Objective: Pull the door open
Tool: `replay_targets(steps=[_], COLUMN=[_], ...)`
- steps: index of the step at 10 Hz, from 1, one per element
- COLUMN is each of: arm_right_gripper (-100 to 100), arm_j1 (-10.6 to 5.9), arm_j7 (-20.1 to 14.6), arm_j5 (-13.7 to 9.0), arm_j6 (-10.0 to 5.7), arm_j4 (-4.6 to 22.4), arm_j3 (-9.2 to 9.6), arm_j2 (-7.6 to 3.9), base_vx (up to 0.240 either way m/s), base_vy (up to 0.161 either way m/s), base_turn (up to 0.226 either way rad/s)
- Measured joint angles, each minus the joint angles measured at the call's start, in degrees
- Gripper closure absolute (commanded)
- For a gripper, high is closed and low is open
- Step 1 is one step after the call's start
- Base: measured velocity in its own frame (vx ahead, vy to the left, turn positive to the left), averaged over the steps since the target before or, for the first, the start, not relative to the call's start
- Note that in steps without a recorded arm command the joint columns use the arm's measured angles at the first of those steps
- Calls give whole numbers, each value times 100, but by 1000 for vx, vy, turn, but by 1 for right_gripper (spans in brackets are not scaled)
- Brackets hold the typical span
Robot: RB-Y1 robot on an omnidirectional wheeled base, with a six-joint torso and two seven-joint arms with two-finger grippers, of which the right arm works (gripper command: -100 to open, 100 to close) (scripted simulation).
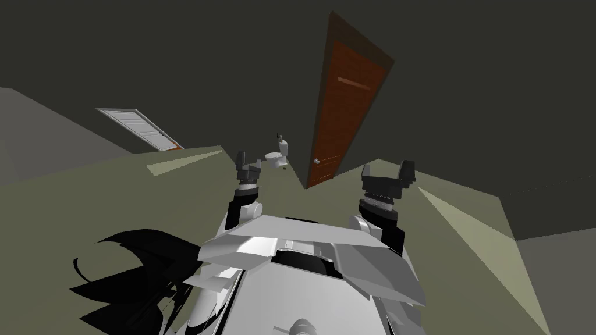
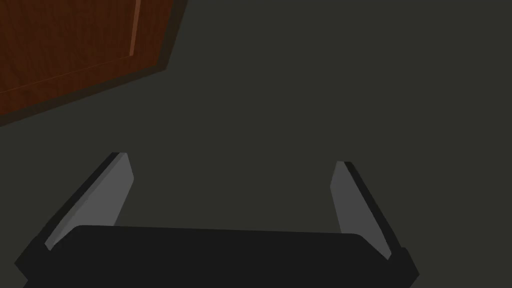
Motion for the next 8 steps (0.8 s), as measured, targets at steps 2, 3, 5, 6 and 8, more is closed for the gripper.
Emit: replay_targets(steps=[2,3,5,6,8], arm_right_gripper=[-100,-100,-100,-100,-100], arm_j1=[-65,-130,-205,-210,-315], arm_j7=[152,277,493,614,853], arm_j5=[91,156,263,341,467], arm_j6=[-90,-99,-185,-243,-366], arm_j4=[278,415,726,863,1224], arm_j3=[-26,-44,-88,-60,-97], arm_j2=[-48,-74,-139,-141,-201], base_vx=[118,157,114,83,88], base_vy=[-72,-89,-23,-21,-20], base_turn=[71,77,42,60,73])
